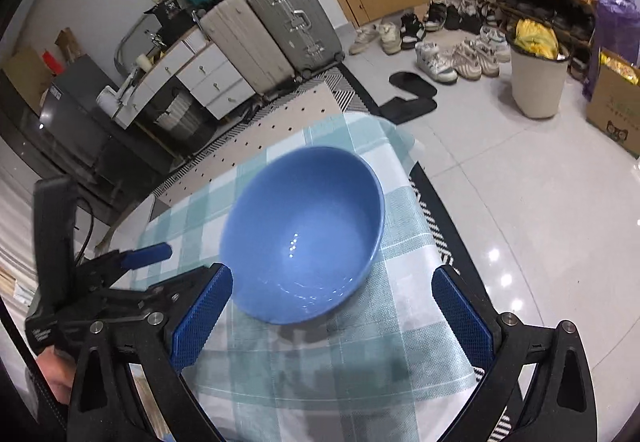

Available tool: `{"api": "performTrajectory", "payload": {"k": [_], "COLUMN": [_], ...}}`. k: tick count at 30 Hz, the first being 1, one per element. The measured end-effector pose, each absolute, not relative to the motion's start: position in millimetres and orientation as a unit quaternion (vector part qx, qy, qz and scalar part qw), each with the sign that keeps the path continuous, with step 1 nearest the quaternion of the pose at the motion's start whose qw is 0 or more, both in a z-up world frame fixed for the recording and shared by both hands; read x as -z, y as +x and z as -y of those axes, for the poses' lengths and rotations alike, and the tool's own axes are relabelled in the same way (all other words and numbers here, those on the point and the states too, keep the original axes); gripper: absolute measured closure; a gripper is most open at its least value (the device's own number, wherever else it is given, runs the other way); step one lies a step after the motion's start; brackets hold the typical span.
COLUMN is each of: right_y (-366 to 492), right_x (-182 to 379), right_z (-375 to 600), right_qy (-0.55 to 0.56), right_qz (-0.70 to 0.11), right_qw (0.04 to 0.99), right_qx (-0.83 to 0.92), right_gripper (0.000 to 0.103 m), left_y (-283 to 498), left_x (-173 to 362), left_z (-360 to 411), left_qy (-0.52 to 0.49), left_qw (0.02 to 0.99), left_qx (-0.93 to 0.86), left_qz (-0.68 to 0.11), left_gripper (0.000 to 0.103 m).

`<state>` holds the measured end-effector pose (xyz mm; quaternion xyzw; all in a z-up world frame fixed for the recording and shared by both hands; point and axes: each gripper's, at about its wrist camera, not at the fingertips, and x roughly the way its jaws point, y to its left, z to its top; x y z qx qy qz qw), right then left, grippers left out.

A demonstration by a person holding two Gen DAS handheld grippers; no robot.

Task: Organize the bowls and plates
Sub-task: 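Grasp a blue bowl rim with the left tool, then grasp a blue bowl rim with the right tool while the left tool holds its bowl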

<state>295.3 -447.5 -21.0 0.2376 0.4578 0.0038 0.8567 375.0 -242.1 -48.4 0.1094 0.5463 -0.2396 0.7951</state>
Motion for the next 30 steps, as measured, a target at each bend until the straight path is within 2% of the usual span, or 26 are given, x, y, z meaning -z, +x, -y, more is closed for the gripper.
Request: {"api": "performTrajectory", "payload": {"k": [5, 6, 7, 11, 12, 15, 19, 30], "right_y": [296.1, 294.9, 294.9, 296.4, 295.6, 296.0, 296.3, 288.7], "right_x": [32.8, 33.5, 34.8, 37.6, 37.2, 39.2, 41.5, 36.4], "right_z": [442.9, 439.7, 437.1, 425.7, 426.9, 426.5, 426.5, 428.5], "right_qy": [0.225, 0.22, 0.213, 0.19, 0.188, 0.189, 0.181, 0.184], "right_qz": [-0.451, -0.449, -0.449, -0.45, -0.447, -0.449, -0.46, -0.467], "right_qw": [0.864, 0.866, 0.868, 0.872, 0.874, 0.873, 0.869, 0.865], "right_qx": [-0.01, -0.015, -0.019, -0.021, -0.019, -0.019, -0.009, -0.006], "right_gripper": [0.001, 0.001, 0.001, 0.001, 0.001, 0.001, 0.001, 0.001], "left_y": [385.0, 385.1, 386.3, 390.1, 390.7, 395.3, 396.2, 375.4], "left_x": [62.8, 63.4, 64.8, 70.5, 72.5, 78.0, 78.4, 75.5], "left_z": [250.3, 251.6, 252.1, 253.2, 253.9, 253.1, 247.8, 231.4], "left_qy": [0.109, 0.111, 0.114, 0.109, 0.105, 0.085, 0.061, 0.099], "left_qw": [0.784, 0.786, 0.784, 0.773, 0.767, 0.751, 0.74, 0.743], "left_qx": [0.249, 0.251, 0.252, 0.259, 0.261, 0.271, 0.278, 0.26], "left_qz": [-0.558, -0.554, -0.555, -0.569, -0.577, -0.597, -0.609, -0.609], "left_gripper": [0.024, 0.038, 0.047, 0.062, 0.075, 0.088, 0.091, 0.092]}}
